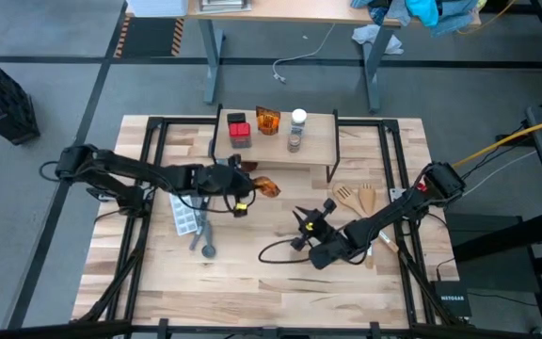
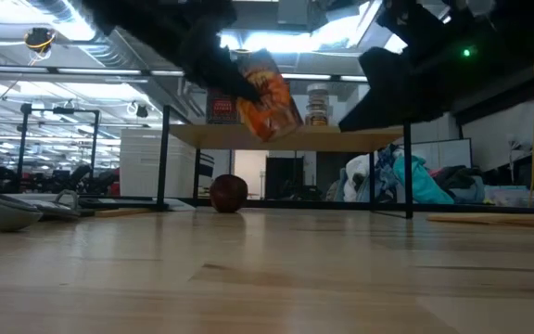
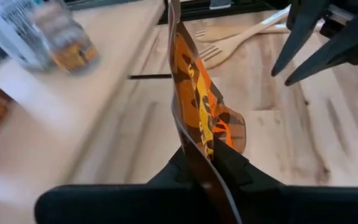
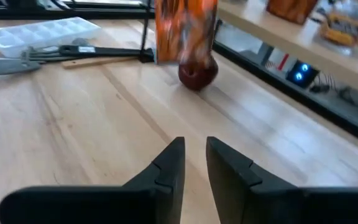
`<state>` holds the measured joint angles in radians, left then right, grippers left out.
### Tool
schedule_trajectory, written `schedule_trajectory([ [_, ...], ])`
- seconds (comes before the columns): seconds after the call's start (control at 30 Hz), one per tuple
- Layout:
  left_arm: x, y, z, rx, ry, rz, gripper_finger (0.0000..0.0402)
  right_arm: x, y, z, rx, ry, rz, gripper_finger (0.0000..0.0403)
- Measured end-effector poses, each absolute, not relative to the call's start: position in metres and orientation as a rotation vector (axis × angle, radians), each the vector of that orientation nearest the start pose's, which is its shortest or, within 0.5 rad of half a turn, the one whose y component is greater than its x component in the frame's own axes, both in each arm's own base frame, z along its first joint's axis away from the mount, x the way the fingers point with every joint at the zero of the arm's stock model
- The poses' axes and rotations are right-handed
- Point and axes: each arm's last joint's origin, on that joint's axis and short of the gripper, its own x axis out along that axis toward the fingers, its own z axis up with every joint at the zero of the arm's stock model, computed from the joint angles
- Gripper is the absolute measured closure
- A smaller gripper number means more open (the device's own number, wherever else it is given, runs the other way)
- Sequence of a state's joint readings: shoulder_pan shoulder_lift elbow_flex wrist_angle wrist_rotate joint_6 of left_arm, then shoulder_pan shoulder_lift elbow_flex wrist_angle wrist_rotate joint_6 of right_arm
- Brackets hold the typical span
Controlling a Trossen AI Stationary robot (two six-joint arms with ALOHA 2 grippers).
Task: Shelf spices
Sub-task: Put the orange seasoning pack on the shelf aligned with the other orange seasoning pack
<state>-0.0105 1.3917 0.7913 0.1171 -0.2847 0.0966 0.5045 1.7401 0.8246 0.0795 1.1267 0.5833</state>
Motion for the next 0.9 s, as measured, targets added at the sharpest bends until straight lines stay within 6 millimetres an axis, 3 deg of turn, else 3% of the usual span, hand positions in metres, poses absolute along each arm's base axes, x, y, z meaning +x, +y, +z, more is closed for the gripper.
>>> schedule_trajectory([
  [0.27,0.302,0.034,0.275,0.288,0.555,0.296,0.0396,0.284,0.127,0.136,0.012,0.403,-0.751,0.0331],
  [0.57,0.300,0.070,0.308,0.323,0.572,0.306,0.0396,0.286,0.129,0.113,0.025,0.439,-0.754,0.0331],
  [0.9,0.294,0.098,0.325,0.329,0.567,0.295,0.0396,0.290,0.130,0.100,0.074,0.416,-0.769,0.0331],
])
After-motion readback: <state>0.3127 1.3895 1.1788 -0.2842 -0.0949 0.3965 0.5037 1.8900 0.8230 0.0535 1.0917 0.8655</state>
